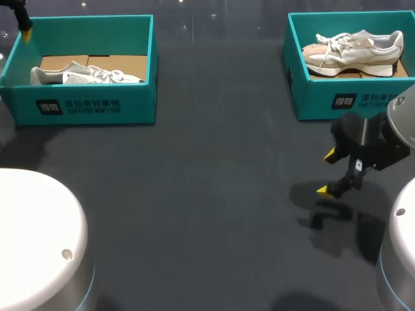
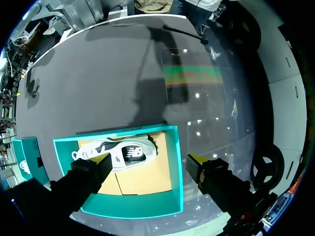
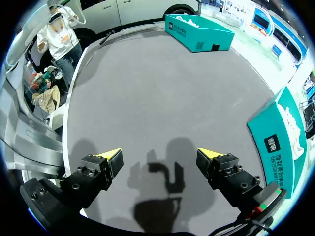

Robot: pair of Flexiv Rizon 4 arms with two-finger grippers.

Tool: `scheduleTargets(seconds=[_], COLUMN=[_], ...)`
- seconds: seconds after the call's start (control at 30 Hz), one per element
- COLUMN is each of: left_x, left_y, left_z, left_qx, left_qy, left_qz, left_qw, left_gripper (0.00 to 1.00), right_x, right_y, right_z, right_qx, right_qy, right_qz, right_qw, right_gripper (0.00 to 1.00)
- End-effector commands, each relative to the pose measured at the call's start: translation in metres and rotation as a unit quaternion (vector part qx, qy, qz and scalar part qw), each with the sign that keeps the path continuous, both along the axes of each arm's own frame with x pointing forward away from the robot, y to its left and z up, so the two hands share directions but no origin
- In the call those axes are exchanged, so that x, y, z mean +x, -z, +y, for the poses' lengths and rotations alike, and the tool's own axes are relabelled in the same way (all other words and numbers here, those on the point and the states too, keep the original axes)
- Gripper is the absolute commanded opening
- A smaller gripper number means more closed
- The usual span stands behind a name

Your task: Take the shoe out of the shoebox, open the shoe tongue, remove and reinsert the insole, then place the shoe into the shoebox

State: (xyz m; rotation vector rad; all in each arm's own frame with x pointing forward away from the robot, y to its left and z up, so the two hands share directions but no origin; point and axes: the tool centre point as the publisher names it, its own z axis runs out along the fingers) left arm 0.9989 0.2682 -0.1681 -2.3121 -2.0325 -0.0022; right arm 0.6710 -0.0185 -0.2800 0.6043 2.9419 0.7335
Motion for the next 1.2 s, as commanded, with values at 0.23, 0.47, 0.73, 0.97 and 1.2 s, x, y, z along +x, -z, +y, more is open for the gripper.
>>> scheduleTargets(seconds=[0.23, 0.47, 0.73, 0.97, 1.2], left_x=[0.0, 0.0, 0.0, 0.0, 0.0], left_y=[0.0, 0.0, 0.0, 0.0, 0.0], left_z=[0.001, 0.001, 0.001, 0.001, 0.001], left_qx=[0.001, 0.001, 0.001, 0.001, 0.001], left_qy=[0.001, 0.001, 0.001, 0.001, 0.001], left_qz=[0.0, 0.0, 0.0, 0.0, 0.0], left_qw=[1.0, 1.0, 1.0, 1.0, 1.0], left_gripper=[1.0, 1.0, 1.0, 1.0, 1.0], right_x=[0.067, 0.084, 0.084, 0.126, 0.187], right_y=[-0.055, -0.065, -0.065, -0.07, -0.078], right_z=[-0.018, -0.029, -0.029, -0.051, -0.081], right_qx=[-0.063, -0.095, -0.095, -0.122, -0.149], right_qy=[0.105, 0.113, 0.113, 0.195, 0.307], right_qz=[0.073, 0.062, 0.062, 0.09, 0.144], right_qw=[0.99, 0.987, 0.987, 0.969, 0.929], right_gripper=[1.0, 1.0, 1.0, 1.0, 1.0])
